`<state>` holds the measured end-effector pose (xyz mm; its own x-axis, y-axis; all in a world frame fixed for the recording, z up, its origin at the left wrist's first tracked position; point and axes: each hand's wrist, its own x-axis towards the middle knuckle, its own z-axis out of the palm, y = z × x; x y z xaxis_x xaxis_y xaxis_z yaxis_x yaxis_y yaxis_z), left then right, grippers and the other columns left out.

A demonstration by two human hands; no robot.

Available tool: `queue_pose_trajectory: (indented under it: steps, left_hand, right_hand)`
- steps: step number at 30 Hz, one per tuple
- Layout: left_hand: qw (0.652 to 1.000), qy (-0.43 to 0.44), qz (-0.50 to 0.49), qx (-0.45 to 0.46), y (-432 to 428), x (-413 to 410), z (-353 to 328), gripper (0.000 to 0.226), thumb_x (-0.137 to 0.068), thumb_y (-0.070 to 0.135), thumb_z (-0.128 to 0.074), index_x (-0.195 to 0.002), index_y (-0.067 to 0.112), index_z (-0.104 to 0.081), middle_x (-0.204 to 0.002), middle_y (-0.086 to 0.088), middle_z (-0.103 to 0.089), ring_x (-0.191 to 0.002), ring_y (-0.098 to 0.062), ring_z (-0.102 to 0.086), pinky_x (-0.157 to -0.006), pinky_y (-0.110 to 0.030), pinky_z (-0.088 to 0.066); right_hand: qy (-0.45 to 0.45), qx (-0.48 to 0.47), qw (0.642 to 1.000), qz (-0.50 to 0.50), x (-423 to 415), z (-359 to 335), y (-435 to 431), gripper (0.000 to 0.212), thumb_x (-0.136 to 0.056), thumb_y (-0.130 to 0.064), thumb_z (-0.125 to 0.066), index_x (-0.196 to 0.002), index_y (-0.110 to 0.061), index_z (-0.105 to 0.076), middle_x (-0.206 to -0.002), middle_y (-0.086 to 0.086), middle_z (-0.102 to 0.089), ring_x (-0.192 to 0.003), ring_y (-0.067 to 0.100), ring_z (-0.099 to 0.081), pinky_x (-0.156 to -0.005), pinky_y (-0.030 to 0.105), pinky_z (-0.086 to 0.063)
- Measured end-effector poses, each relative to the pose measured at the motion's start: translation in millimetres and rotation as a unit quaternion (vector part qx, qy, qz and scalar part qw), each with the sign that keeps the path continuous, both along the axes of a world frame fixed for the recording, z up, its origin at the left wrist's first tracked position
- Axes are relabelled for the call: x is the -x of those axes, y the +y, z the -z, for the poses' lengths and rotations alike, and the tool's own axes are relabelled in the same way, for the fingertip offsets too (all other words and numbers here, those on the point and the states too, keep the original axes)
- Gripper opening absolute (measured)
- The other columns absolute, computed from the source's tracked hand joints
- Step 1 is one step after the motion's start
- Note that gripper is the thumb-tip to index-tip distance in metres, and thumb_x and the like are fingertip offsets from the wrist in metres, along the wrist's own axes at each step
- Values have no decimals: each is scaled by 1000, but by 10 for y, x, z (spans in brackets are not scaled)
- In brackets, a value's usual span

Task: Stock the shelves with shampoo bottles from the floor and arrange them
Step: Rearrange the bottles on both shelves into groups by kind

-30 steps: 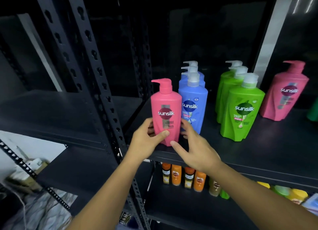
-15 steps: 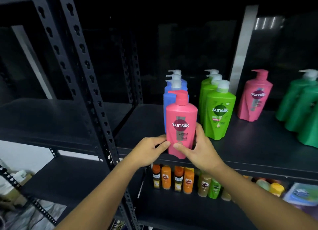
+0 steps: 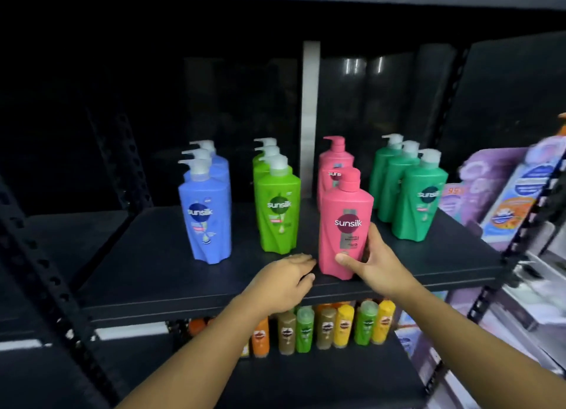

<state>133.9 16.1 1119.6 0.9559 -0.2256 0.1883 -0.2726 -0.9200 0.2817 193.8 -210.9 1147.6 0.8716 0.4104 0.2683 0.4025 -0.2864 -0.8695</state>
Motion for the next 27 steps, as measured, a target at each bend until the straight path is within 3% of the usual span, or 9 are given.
queue_pose_trajectory:
  steps: [6,10,15,19,22,24,27]
  left_hand:
    - [998,52,-5,-22,-400,-450,-76,59,-108,45,-40,-160,17,-34,-167,-3,-30,-155,-16,-24,-126,-29,-19]
    - [994,100,-33,-43,-499,-672,-107,73,-105,58,-37,-164,18,-21,-172,-3,-14,-158,-16,-10,-128,-29,-6]
    - [991,108,-67,-50,-504,-761,-97,82,-101,68,-35,-165,21,-13,-173,1,-6,-158,-12,-2,-128,-30,0]
    - [989,104,-102,-33,-509,-746,-57,87,-97,74,-37,-165,25,-15,-172,7,-6,-158,-9,0,-129,-33,-4]
    - [986,111,-125,-20,-505,-760,-64,89,-94,77,-39,-165,28,-16,-172,11,-6,-158,-8,0,-129,-34,-7]
    - [986,107,-128,-25,-517,-756,-65,88,-94,76,-39,-164,28,-16,-172,12,-6,-158,-8,-1,-129,-32,-6]
    - [985,109,-131,-28,-540,-735,-80,87,-95,75,-39,-164,29,-16,-171,13,-5,-158,-8,0,-127,-29,-4]
  right_hand:
    - [37,-9,999,6,-431,26,-365,72,-83,-30,-83,-137,-43,-37,-128,-17,-63,-119,1,-61,-109,42,-47]
    - [48,-4,999,-10,-684,23,-377,67,-85,-26,-81,-137,-37,-38,-125,-17,-64,-116,-1,-61,-109,38,-47]
    - [70,-6,997,-26,-949,26,-294,58,-89,-23,-76,-137,-31,-43,-122,-17,-64,-111,-5,-59,-104,30,-45]
    - [76,-9,997,-20,-1124,35,-197,52,-93,-24,-72,-137,-28,-44,-120,-15,-64,-109,-4,-58,-93,21,-43]
    - [64,-23,998,-2,-1269,63,-77,50,-92,-21,-72,-135,-21,-46,-120,-7,-65,-110,7,-61,-102,31,-46]
    - [67,-33,997,10,-1365,104,-12,46,-91,-22,-73,-129,-25,-47,-120,-5,-65,-110,9,-62,-106,39,-47]
    - [76,-49,996,13,-1439,133,67,49,-93,-21,-70,-134,-28,-43,-121,-6,-64,-113,12,-61,-108,40,-45]
